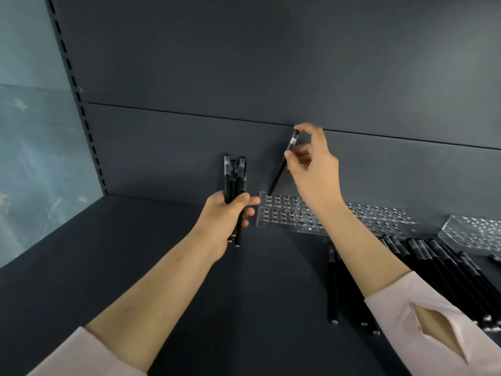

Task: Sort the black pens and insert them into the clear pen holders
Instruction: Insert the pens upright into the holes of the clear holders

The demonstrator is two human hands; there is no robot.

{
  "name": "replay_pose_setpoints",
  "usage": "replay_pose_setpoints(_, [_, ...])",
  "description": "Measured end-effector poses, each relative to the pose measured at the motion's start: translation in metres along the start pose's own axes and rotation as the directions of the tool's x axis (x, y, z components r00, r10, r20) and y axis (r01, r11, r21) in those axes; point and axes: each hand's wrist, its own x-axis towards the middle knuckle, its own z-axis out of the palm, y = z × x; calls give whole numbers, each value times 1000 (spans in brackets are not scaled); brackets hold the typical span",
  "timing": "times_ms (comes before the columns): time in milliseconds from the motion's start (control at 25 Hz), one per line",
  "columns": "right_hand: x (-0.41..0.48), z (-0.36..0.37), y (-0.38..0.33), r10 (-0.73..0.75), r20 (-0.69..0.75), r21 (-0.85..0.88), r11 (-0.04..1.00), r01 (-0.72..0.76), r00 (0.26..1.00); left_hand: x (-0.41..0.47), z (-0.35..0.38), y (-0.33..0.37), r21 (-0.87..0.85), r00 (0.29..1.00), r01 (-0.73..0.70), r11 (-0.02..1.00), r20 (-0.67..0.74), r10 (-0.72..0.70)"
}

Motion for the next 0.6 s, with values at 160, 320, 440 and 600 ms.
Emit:
replay_pose_setpoints(160, [-1, 7, 7, -41, 81, -121, 991, 51, 996, 2, -4, 0, -16, 1000, -17, 1000, -7, 17])
replay_pose_setpoints(320, [-5, 14, 17, -120, 184, -287, 943, 170, 976, -5, 1, 5, -113, 1000, -16, 993, 12, 18])
replay_pose_setpoints(440, [-5, 11, 19, -186, 178, -365, 899, 241, 966, -9, 0, 9, -137, 999, 42, 990, 16, -40])
replay_pose_setpoints(600, [-5, 10, 12, -229, 166, -461, 842, 281, 959, -10, 2, 10, -107, 999, 35, 994, 43, -30])
